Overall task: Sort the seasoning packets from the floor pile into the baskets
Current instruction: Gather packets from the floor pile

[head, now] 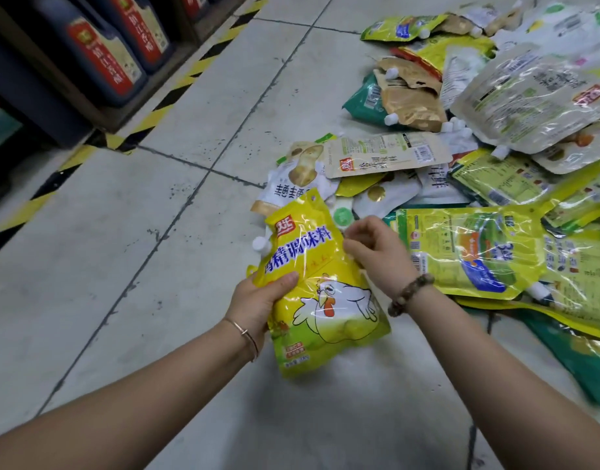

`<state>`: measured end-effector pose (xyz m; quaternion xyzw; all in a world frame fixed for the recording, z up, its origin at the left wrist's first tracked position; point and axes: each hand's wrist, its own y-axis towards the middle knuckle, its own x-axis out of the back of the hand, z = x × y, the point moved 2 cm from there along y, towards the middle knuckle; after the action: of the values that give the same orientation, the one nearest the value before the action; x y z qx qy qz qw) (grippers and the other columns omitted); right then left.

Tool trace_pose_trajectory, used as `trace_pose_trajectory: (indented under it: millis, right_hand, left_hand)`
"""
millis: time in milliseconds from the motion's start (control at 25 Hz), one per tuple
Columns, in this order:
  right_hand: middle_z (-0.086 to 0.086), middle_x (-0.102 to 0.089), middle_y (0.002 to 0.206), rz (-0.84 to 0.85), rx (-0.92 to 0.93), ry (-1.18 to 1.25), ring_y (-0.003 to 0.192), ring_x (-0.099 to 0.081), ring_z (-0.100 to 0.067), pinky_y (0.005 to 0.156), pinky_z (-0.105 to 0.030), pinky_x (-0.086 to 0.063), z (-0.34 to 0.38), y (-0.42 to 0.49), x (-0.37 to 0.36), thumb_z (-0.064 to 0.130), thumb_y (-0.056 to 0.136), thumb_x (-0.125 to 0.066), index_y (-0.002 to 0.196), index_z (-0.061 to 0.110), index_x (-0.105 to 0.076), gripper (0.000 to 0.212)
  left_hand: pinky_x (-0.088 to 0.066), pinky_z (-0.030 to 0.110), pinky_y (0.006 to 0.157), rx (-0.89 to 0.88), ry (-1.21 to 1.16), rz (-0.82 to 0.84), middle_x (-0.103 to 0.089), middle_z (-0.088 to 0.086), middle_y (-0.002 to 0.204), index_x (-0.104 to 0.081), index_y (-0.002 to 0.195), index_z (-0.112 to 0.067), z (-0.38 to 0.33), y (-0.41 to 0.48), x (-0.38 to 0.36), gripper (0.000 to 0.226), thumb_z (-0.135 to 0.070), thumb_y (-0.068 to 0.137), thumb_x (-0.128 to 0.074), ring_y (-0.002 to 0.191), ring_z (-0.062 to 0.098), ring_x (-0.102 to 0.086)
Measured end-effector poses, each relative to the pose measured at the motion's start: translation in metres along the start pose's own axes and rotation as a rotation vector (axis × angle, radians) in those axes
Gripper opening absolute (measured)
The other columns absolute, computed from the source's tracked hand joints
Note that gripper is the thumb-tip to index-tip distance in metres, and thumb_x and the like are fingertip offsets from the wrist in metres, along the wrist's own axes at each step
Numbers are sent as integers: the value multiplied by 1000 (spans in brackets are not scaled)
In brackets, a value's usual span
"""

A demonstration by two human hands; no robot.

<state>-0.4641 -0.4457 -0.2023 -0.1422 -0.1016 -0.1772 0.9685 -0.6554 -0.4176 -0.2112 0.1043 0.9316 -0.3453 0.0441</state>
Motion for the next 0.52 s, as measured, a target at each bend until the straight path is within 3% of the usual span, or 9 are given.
trace_pose_trajectory:
  millis: [80,160,280,320,400,520]
  right_hand:
    - [-6,-60,118,201,87,-360,105,-58,-13,88,-21,-44,-6,22,-19,5,87,-59,113,14,-54,28]
    - [-3,-44,141,461,74,-773,127,-43,-20,102,-30,-36,-20,35,-36,25,85,-65,138,19,-38,60]
    - [-3,-40,141,553,60,-1249,131,-36,-24,110,-49,-19,-34,43,-53,67,64,-67,140,25,-31,94]
    - [-3,-46,135,534,32,-1317,128,-41,-24,108,-52,-17,-37,45,-57,74,59,-65,135,23,-36,96]
    - [-3,-57,117,505,-107,-1299,114,-52,-26,101,-49,-25,-41,46,-60,77,54,-65,115,18,-46,87]
    - [0,-58,92,439,-271,-990,86,-57,-21,72,-32,-42,-53,31,-48,66,61,-72,89,17,-47,61]
  left_hand:
    - [-56,30,57,15,49,-144,-73,8,81,-67,88,-13,2,0,27,18,-7,72,-72,63,22,-69]
    - [-54,31,60,14,112,-242,-71,10,81,-67,85,-13,3,-1,52,14,-5,75,-72,62,23,-67]
    - [-51,24,46,26,168,-302,-70,3,62,-66,81,-11,4,-2,78,13,-2,75,-72,48,17,-65]
    - [-50,22,41,34,186,-309,-69,0,57,-65,80,-12,3,-2,83,13,-3,74,-72,45,15,-64]
    - [-49,23,42,49,207,-323,-69,0,57,-64,80,-12,4,-2,87,13,-4,74,-73,44,15,-64]
    - [-50,25,47,69,216,-305,-70,3,62,-65,82,-12,3,0,87,14,-8,73,-75,47,17,-66]
